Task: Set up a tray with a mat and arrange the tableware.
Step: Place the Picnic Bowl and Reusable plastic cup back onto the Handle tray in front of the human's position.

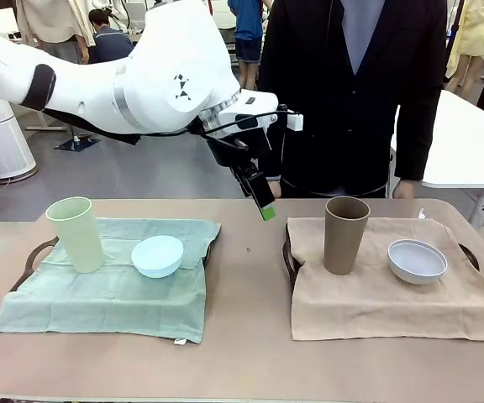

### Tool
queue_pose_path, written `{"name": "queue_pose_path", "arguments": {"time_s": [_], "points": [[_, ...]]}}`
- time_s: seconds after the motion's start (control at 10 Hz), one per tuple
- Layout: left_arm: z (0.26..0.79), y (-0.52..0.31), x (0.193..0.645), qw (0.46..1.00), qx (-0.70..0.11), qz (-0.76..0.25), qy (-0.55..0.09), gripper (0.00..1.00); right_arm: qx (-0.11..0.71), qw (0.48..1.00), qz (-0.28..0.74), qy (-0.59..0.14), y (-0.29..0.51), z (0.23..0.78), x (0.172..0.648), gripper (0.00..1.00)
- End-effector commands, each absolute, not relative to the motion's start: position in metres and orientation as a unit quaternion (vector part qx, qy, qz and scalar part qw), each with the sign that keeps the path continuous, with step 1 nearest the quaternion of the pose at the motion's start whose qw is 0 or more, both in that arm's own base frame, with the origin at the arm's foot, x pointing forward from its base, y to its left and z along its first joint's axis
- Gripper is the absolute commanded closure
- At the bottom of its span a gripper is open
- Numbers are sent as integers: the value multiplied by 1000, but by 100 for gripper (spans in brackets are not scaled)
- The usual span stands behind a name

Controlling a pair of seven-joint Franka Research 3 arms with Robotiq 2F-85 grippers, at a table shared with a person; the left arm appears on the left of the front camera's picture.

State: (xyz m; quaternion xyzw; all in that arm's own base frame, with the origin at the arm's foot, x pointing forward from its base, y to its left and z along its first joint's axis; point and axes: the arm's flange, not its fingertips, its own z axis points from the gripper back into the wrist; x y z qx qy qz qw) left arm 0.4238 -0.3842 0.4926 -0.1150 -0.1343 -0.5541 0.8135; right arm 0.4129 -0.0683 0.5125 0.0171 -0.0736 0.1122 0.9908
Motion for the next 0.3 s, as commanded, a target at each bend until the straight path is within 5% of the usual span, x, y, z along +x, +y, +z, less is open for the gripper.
{"name": "queue_pose_path", "arguments": {"time_s": [0.0, 0.2], "points": [[488, -383, 427, 804, -117, -565, -143, 0, 15, 991, 111, -75, -69, 512, 412, 7], [488, -383, 427, 804, -117, -565, -143, 0, 15, 991, 111, -75, -69, 512, 412, 7]]}}
